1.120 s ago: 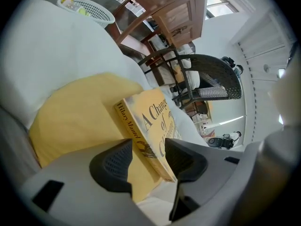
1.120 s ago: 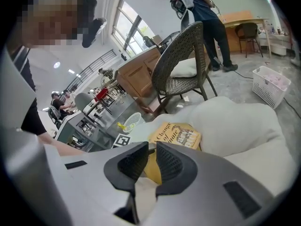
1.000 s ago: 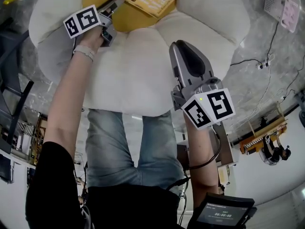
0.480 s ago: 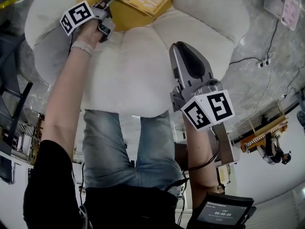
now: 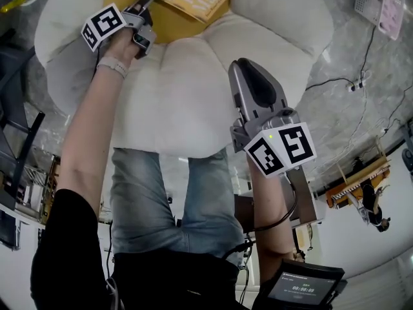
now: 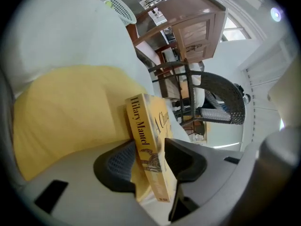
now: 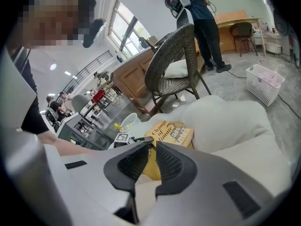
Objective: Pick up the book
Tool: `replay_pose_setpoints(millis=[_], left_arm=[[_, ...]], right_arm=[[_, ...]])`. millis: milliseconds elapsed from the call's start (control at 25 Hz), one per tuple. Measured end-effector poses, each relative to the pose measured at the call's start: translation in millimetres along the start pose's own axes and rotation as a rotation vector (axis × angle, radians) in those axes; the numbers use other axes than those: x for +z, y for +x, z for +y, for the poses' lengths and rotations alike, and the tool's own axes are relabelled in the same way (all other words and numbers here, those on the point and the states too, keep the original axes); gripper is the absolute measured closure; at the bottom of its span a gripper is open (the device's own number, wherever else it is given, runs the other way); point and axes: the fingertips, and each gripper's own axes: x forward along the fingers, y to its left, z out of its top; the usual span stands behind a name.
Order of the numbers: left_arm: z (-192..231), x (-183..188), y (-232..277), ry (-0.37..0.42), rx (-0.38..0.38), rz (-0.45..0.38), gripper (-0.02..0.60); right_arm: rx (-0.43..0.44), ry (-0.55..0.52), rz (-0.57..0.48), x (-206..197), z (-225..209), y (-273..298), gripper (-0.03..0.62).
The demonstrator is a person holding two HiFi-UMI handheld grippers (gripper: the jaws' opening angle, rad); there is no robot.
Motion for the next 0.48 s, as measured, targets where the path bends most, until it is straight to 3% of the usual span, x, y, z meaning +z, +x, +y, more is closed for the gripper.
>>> replay_pose_setpoints(millis=[80, 200, 480], left_arm=[[-9.0, 4.4, -0.9, -0.025, -0.061, -0.019, 0.409], [-21.4, 10.1, 0.2, -0.047, -0.135, -0.033, 0.416], [-31.8, 12.9, 2.2, -0.081, -0.189, -0.051, 0.415]], right_arm=[[-0.002, 0.007, -0.001, 0.1, -2.9, -2.8, 0.530], [-0.001, 0.013, -0.004, -0.5, -6.8, -6.4, 0.530], [0.001, 0.029, -0.017, -1.3, -7.4, -11.2, 0.530]])
